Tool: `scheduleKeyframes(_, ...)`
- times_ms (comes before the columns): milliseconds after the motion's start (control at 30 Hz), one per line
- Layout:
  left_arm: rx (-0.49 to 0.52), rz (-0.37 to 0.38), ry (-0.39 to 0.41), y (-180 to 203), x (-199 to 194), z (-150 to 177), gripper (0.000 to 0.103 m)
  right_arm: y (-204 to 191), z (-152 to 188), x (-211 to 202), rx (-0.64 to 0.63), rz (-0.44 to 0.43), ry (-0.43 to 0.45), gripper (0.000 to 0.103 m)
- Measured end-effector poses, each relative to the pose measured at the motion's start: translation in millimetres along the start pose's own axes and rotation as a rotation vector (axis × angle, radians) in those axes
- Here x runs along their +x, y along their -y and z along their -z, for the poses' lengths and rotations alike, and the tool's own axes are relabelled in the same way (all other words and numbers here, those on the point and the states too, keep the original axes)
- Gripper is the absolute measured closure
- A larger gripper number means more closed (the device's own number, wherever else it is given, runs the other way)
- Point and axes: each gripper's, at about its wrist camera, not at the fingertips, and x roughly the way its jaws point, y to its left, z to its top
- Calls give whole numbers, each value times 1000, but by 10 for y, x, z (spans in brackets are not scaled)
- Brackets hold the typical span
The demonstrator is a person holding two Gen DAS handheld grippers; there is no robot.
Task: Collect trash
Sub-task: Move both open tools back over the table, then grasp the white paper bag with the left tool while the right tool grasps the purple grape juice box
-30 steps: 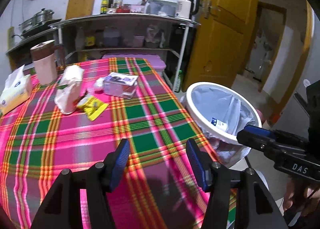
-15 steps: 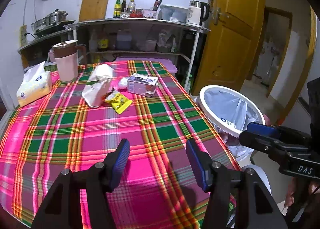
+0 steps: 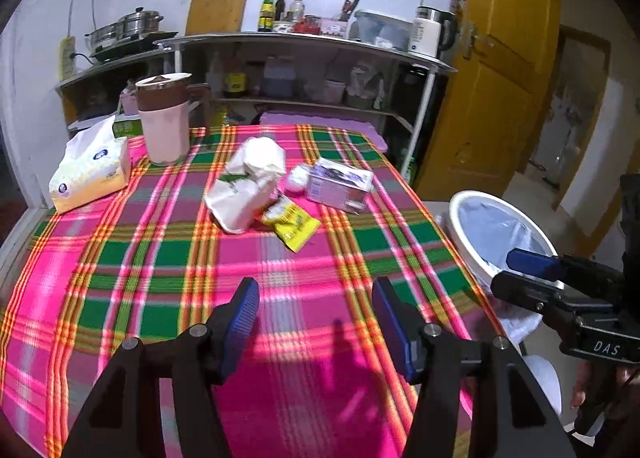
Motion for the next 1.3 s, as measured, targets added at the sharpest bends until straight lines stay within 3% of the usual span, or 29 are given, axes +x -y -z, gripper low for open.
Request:
scheduleKeyframes(333, -4, -61, 8, -288, 467, -409, 36, 55, -417, 542, -78, -16, -36, 46)
scheduleKeyframes(700, 51, -78, 6, -369, 927, -692, 27, 175, -800, 1049, -149, -31, -72, 46)
scheduleKeyframes(1300, 20, -45, -36, -620, 1237, -740, 25, 361, -1166, 1692, -163, -127, -132, 46)
